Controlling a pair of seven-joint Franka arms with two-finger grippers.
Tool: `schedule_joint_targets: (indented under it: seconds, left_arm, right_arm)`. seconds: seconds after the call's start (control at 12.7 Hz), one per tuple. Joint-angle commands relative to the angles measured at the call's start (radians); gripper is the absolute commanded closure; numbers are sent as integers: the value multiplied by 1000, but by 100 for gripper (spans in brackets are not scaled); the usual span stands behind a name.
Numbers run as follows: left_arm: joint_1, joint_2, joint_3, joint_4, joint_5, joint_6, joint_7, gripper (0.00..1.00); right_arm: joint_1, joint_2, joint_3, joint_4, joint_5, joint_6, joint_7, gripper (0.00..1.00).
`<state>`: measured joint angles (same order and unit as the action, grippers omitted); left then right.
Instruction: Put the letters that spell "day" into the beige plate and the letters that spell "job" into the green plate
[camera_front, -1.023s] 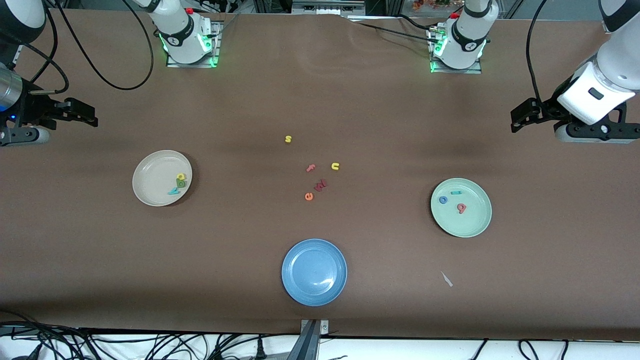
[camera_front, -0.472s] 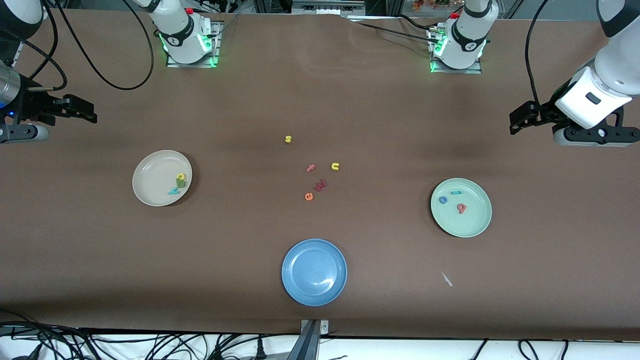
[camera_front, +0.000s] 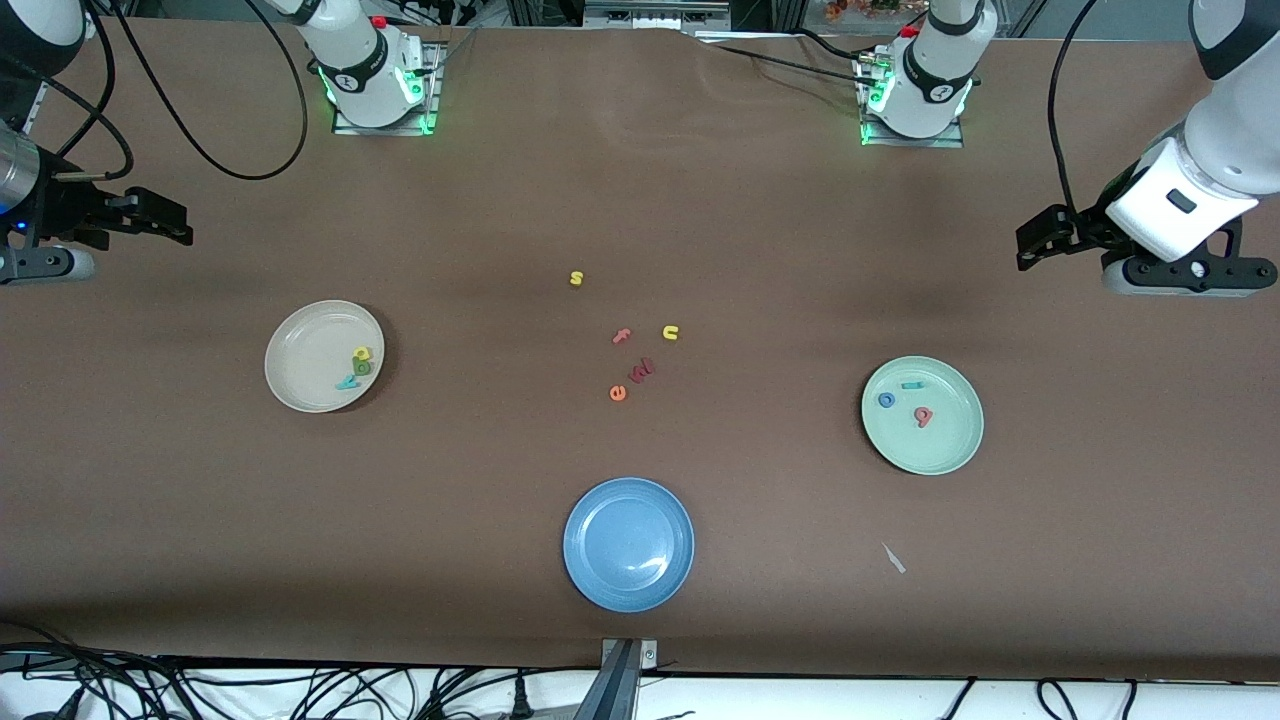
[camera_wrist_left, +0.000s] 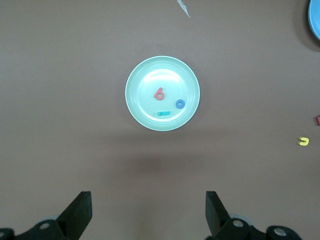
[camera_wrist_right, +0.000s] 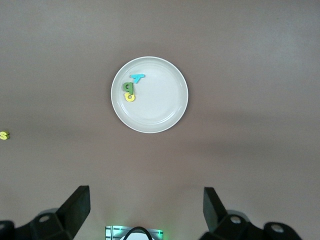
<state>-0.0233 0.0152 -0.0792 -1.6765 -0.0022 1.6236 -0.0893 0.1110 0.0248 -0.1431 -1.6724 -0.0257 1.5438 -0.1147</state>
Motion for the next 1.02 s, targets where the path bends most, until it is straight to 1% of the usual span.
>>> schedule_joint_targets:
  seconds: [0.0, 0.24, 0.39, 0.55, 0.94]
  left_arm:
    - [-4, 34, -7, 28, -10, -18, 3, 0]
    - [-4, 42, -7, 29, -10, -5, 3, 0]
    - [-4, 49, -7, 31, -10, 30, 5, 0]
    - [-4, 65, -7, 31, -12, 39, 3, 0]
    - [-4, 68, -7, 29, -13, 41, -1, 0]
  right_arm:
    - [6, -16, 3, 8, -20, -22, 38, 0]
    - [6, -16, 5, 10, -20, -36, 40, 0]
    - [6, -13, 10, 13, -20, -40, 40, 0]
    - [6, -13, 10, 13, -20, -56, 40, 0]
    - [4, -10, 8, 19, -16, -56, 40, 0]
